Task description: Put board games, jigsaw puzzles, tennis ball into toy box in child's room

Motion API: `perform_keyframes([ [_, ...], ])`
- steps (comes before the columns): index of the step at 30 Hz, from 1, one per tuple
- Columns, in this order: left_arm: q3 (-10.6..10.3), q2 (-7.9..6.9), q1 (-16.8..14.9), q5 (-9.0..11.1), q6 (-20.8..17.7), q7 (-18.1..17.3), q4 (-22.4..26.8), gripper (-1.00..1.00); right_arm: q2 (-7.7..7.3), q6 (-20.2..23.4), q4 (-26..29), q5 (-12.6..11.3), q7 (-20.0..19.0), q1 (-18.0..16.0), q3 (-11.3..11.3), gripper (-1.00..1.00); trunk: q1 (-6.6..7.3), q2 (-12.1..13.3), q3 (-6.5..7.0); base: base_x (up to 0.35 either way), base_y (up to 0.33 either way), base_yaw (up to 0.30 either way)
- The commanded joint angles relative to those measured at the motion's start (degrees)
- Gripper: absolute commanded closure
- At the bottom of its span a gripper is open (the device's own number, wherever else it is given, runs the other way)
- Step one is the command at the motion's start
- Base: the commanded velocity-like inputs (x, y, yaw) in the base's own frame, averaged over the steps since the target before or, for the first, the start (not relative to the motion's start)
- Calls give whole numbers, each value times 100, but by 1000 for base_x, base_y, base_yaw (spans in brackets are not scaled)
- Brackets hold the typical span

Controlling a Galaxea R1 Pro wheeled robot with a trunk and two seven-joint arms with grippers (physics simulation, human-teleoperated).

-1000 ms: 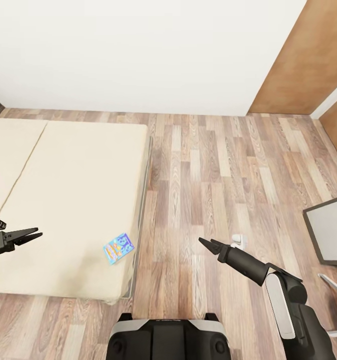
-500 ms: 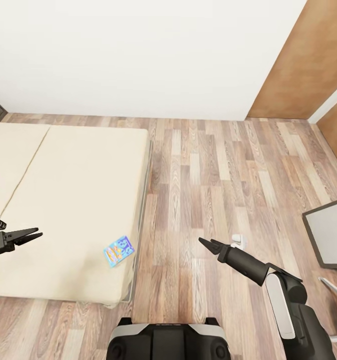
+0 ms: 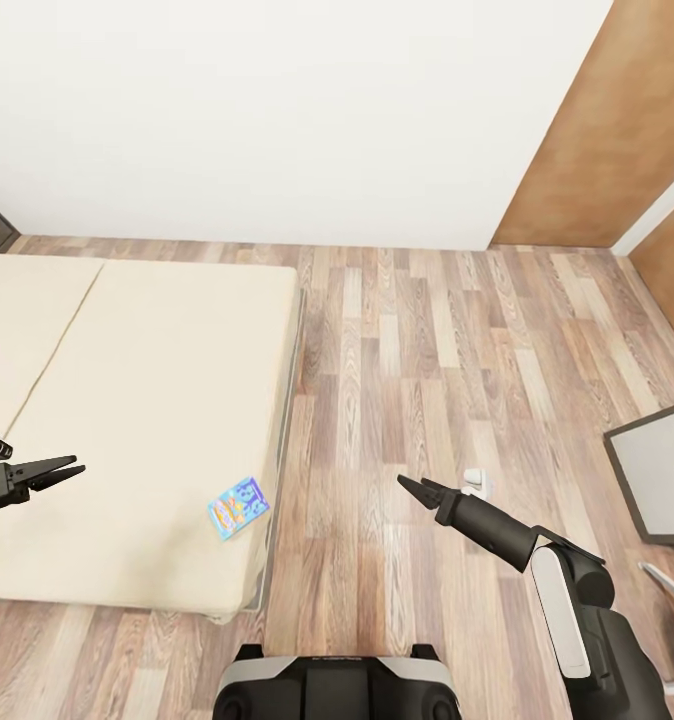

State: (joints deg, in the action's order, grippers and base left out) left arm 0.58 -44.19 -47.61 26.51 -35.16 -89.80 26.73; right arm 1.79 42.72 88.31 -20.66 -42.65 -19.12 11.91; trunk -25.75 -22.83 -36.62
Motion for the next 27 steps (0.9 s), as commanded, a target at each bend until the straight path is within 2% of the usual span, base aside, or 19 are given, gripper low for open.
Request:
perform_keyframes([
  [1, -5, -3, -3, 3, -61, -20, -1, -100, 6, 34, 2, -9, -16, -4, 13, -100, -3, -9, 3, 0, 0, 0],
  [27, -6, 3, -3, 3, -61, -20, -1, -100, 14, 34, 2, -8, -3, -4, 13, -100, -3, -9, 249, 0, 0, 0],
])
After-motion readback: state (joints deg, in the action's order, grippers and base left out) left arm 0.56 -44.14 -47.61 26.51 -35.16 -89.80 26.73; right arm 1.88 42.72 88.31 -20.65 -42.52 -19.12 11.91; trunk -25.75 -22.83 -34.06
